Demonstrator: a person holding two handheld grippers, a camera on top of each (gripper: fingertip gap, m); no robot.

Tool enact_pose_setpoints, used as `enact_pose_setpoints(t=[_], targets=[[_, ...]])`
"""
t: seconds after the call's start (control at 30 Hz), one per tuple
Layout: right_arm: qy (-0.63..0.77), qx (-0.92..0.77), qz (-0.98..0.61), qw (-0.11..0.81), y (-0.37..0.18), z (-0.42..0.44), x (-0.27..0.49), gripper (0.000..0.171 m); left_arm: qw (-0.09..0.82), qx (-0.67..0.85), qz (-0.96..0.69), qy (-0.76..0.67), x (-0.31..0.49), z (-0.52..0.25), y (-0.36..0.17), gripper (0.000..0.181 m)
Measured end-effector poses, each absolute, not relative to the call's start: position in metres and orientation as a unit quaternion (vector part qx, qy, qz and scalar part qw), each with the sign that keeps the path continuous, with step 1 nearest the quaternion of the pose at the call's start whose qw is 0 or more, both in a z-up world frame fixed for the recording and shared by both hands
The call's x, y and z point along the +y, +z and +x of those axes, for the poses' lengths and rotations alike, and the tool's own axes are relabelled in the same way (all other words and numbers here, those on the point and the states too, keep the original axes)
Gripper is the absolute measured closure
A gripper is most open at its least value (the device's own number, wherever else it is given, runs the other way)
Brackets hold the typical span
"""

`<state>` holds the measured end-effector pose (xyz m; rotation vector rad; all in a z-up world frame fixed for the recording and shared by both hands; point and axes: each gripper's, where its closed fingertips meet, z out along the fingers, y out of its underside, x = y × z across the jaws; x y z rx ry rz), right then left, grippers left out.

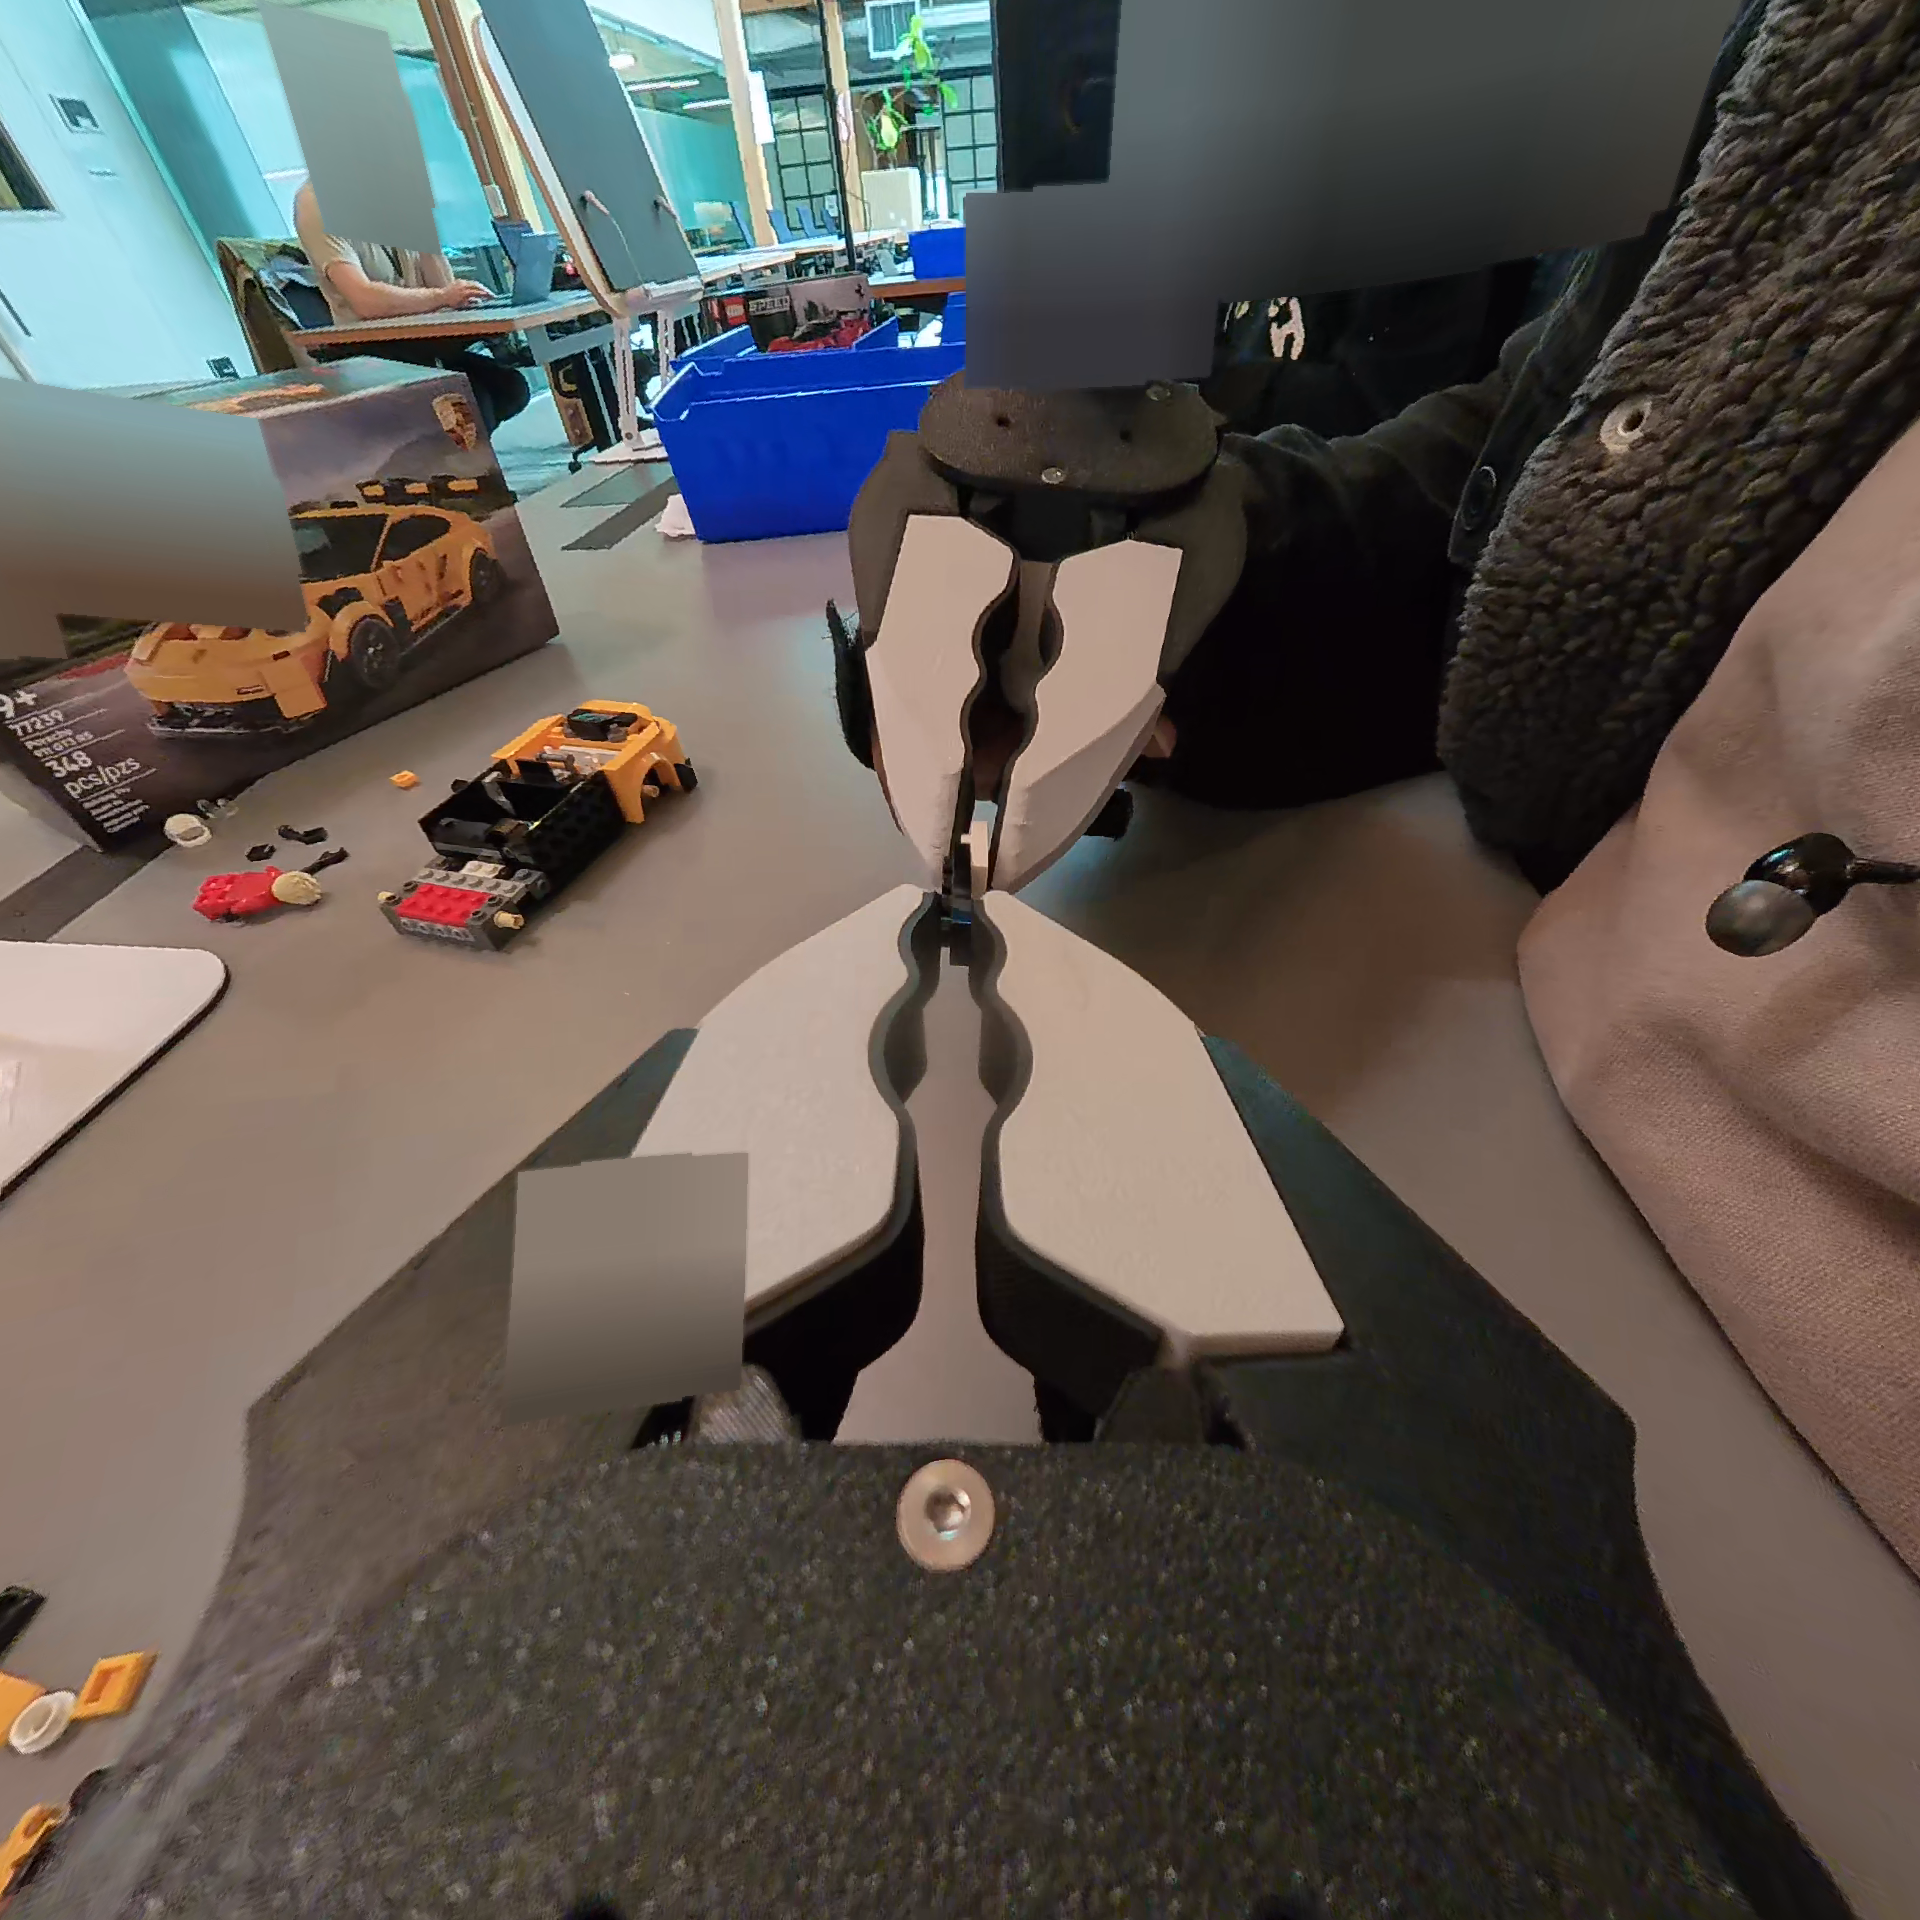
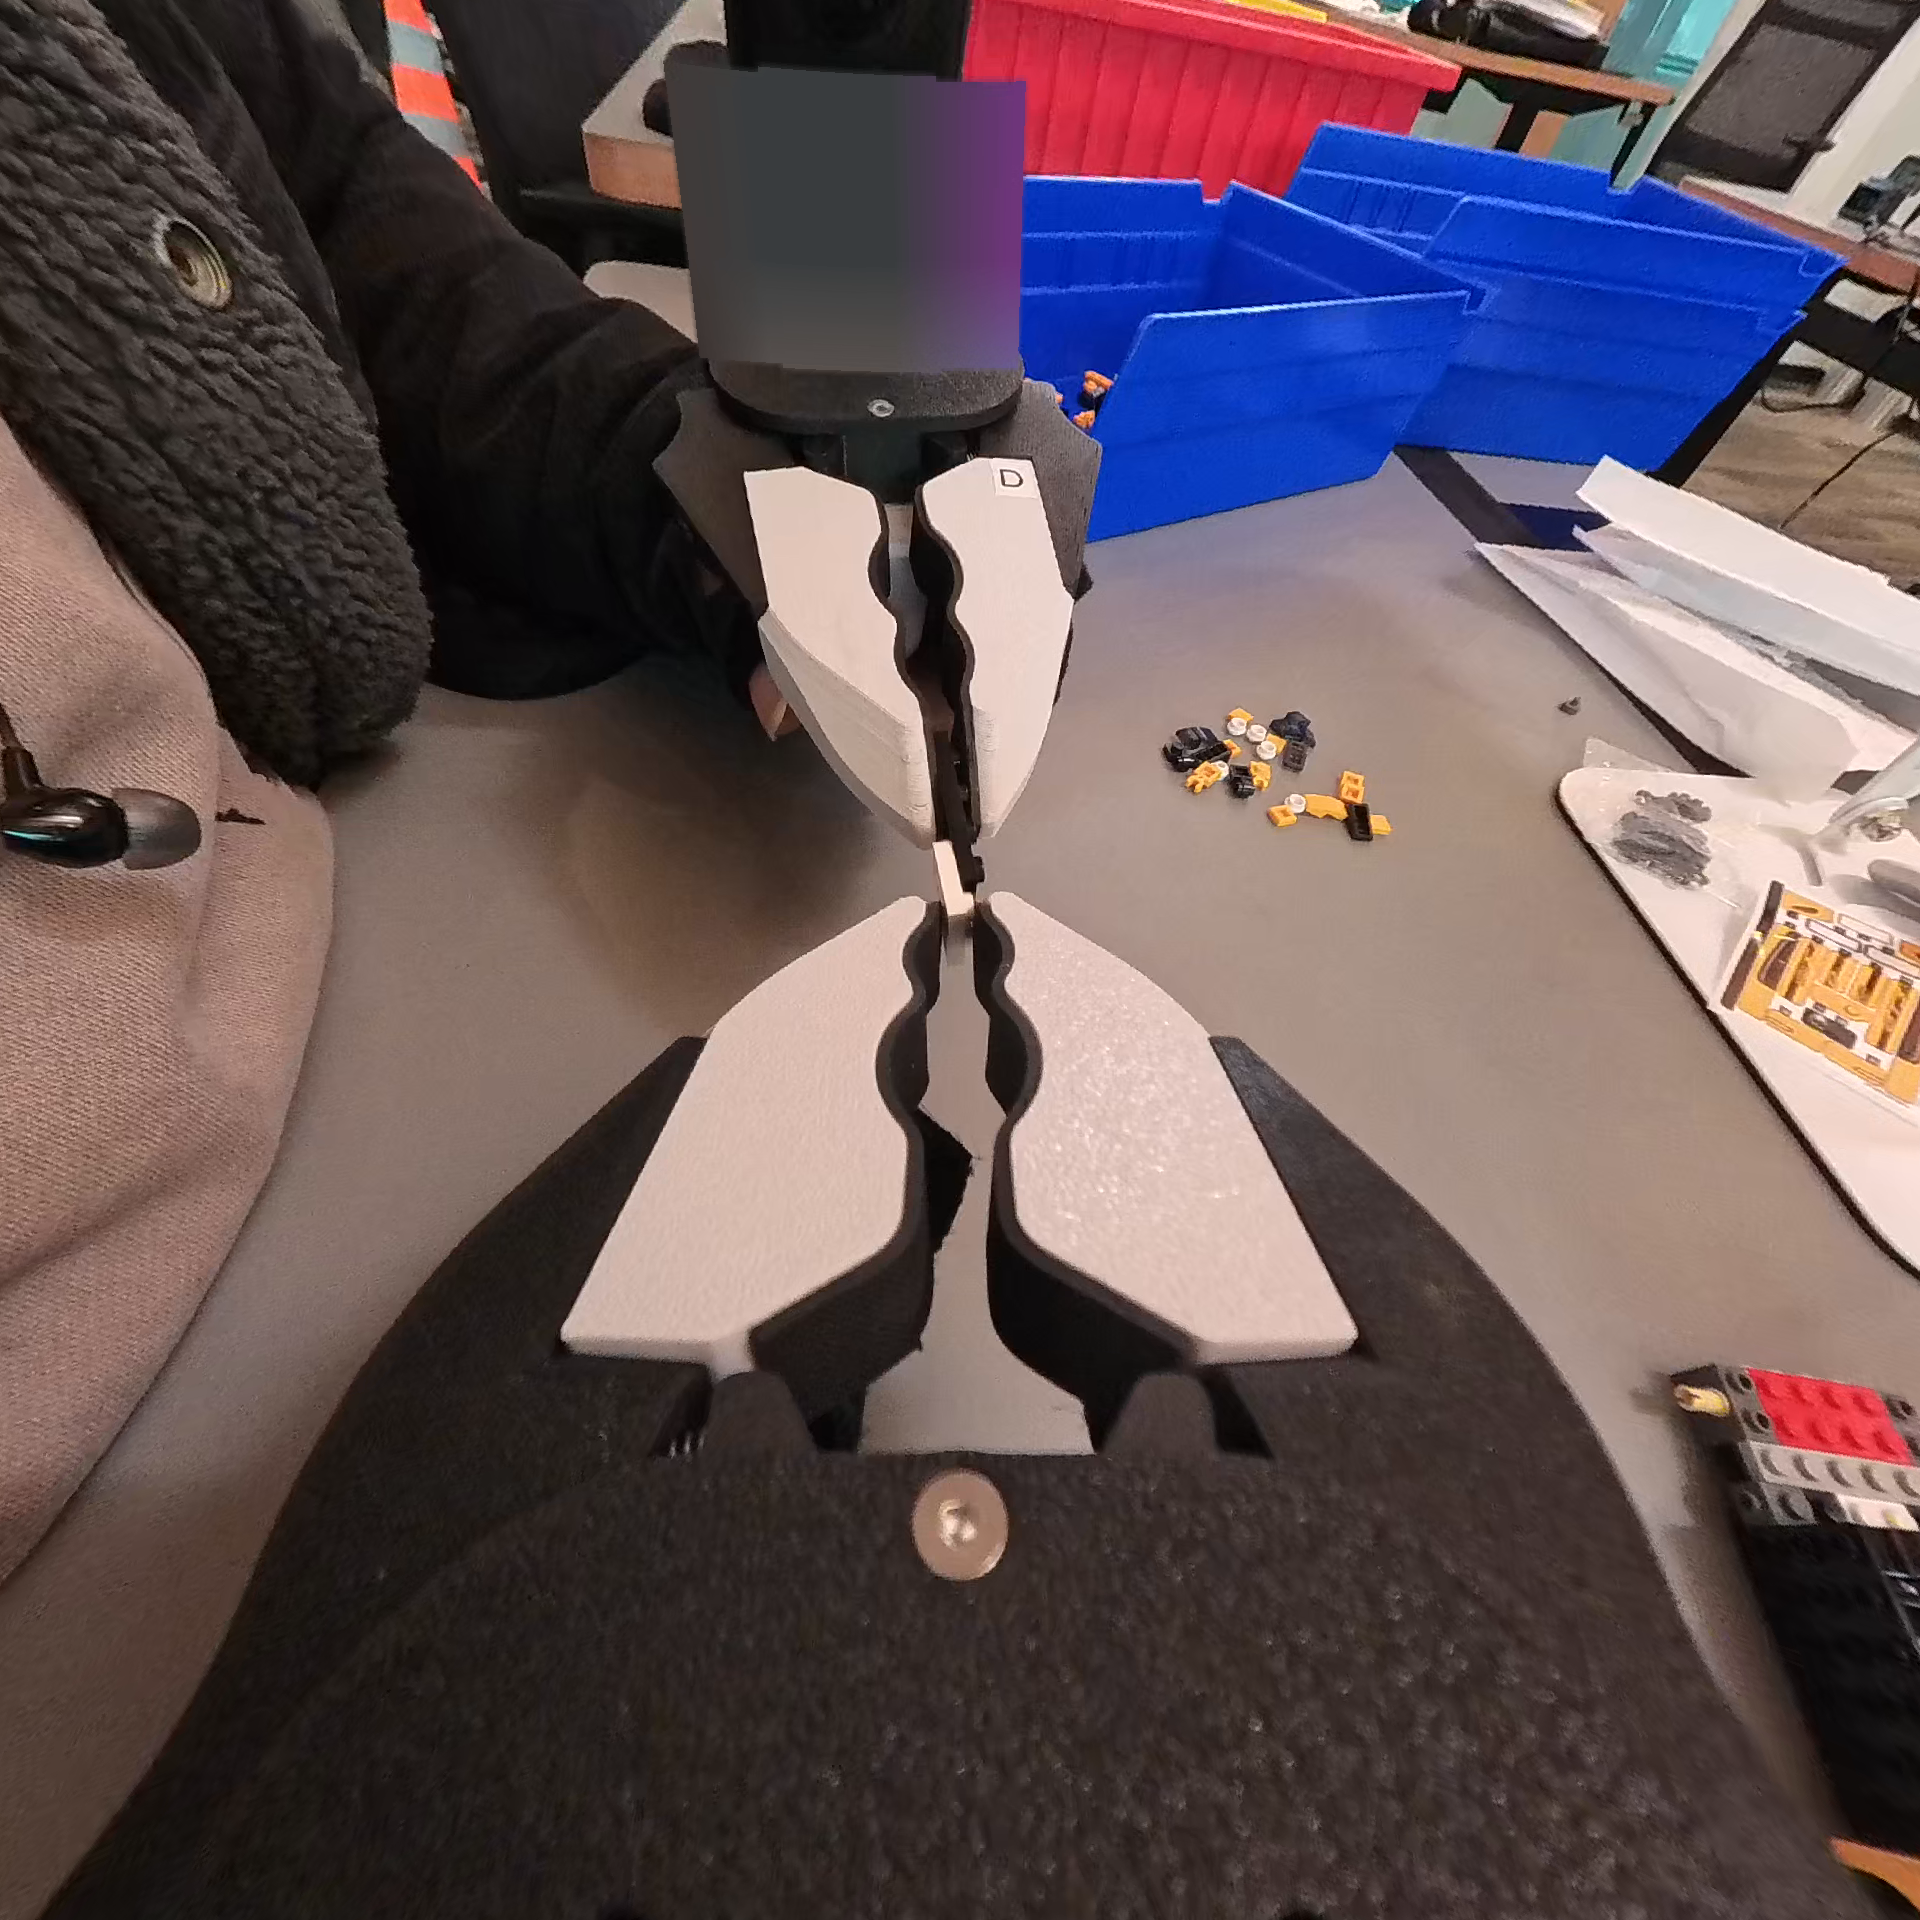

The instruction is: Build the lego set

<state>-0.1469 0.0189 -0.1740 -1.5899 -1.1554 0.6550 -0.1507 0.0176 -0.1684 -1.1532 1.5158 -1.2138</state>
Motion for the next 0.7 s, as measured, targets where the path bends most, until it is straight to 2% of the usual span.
enact_pose_setpoints(t=[0.7], targets=[[0.253,-0.467,-0.676,0.51,-0.1784,-0.1443,0.0256,0.166,0.424,0.598,-0.488,-0.474,0.0253,-0.1485,-0.1734,0.177]])
